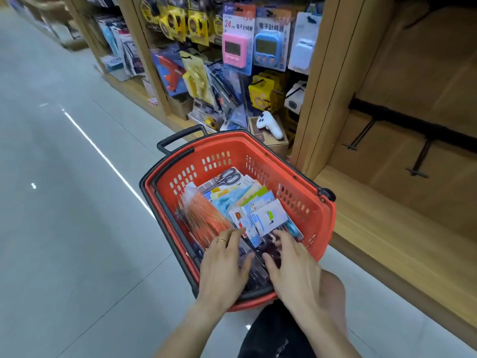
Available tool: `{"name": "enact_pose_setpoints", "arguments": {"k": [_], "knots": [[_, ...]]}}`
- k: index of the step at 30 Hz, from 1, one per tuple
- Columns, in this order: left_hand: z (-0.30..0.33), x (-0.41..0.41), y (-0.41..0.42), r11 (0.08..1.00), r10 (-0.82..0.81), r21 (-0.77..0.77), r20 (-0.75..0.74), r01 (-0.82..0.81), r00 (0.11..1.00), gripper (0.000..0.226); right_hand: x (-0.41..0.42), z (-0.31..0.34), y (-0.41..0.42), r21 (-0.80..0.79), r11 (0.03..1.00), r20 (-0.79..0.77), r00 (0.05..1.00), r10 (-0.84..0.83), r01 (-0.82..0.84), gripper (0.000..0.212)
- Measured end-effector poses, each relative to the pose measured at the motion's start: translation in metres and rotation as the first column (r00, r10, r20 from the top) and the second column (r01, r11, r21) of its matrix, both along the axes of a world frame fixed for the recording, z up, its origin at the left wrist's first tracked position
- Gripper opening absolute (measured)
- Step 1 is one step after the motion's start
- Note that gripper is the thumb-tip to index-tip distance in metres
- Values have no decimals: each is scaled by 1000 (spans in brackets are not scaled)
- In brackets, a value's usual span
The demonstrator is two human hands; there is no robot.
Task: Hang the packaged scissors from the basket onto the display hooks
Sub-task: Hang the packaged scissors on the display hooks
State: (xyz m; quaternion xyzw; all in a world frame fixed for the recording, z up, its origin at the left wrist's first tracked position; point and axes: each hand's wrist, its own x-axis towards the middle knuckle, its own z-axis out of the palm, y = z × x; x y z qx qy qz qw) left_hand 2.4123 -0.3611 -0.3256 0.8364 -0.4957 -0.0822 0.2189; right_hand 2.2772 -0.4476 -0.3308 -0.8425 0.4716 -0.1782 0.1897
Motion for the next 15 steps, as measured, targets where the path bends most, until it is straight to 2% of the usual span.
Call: {"name": "enact_pose_setpoints", "arguments": {"k": [3, 6, 9, 12, 15], "knots": [[5, 12, -17, 1000, -23, 19, -2, 23, 1000, 65, 2, 5, -8, -11, 999, -116, 993, 35, -36, 60], [9, 32, -55, 997, 0, 79, 76, -6, 997, 75, 9, 11, -29, 122, 989, -226, 968, 111, -85, 64], [7, 50, -91, 962, 71, 253, 120, -99, 990, 96, 27, 5, -62, 187, 975, -315, 933, 176, -121, 67], [-1, 63, -111, 902, 125, 397, 140, -171, 982, 121, 49, -8, -92, 202, 971, -434, 877, 208, -131, 80], [-15, 70, -116, 891, 134, 413, 160, -189, 978, 117, 68, -16, -106, 251, 951, -496, 820, 286, -180, 98]]}}
